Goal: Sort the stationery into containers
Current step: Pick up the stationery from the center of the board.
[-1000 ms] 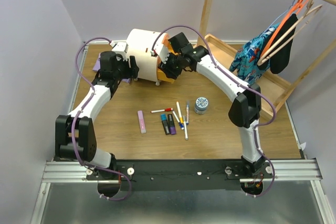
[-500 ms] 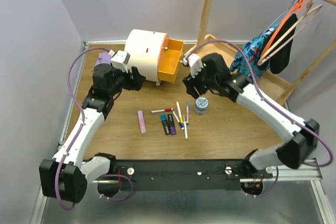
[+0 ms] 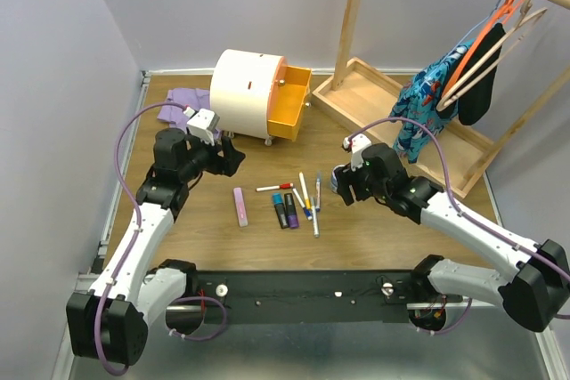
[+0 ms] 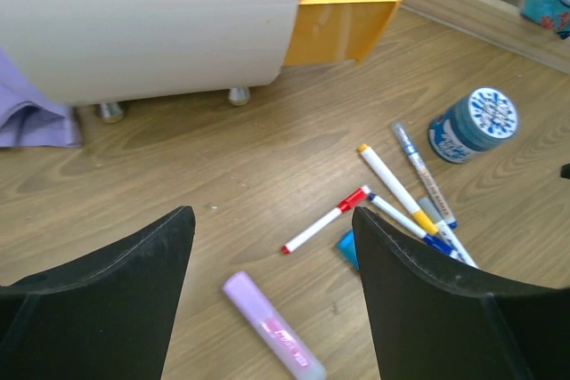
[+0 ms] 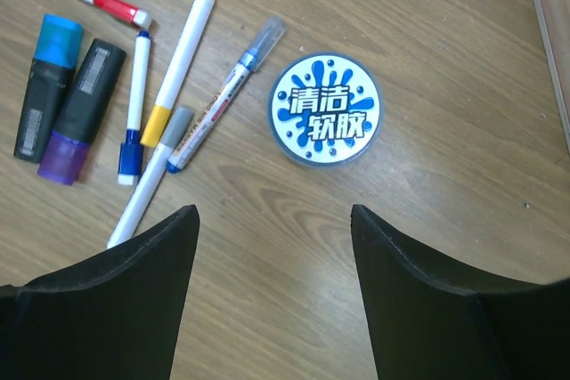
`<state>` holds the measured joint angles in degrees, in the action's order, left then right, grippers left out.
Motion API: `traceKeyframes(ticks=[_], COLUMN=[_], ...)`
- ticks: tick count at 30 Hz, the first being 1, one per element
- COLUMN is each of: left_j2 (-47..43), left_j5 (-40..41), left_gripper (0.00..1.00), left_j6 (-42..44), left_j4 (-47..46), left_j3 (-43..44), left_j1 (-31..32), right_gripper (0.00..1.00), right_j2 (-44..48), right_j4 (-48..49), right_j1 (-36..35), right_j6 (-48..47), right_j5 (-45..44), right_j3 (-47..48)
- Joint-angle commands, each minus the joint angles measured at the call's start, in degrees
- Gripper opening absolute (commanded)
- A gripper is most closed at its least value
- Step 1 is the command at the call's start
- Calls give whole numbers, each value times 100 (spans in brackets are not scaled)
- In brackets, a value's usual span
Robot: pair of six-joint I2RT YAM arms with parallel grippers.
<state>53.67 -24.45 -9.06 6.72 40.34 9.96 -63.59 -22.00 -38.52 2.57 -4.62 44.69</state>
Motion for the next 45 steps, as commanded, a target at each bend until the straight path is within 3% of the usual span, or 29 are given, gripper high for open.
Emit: traceKeyframes(ticks=[1,11,18,28,33,45], left_j2=[47,-120,-199,-278,-348,-340], left_j5=[-166,-157,-262,-262,-271,-359], left_gripper=[81,81,82,82,82,82], left_j6=[651,590,300,194,124,10], left_j4=[549,585,356,233,154,66], left_j3=[352,431,291,238,115,-61], left_j1=[-257,-565,-776,-952,-1136,-1233], right_gripper=[77,79,80,77,76,76], right_j2=[216,-162,-627,-2006,-2096,-2289], right_j4=[863,1980,2050,1813,2304,2902], right_j1=[3,11,301,916,925,926], right_j6=[323,314,481,631,420,446], right_j5=[-469,-469,-294,427,804,655], right_j3=[-486,-891,-971,-224,-258,-452])
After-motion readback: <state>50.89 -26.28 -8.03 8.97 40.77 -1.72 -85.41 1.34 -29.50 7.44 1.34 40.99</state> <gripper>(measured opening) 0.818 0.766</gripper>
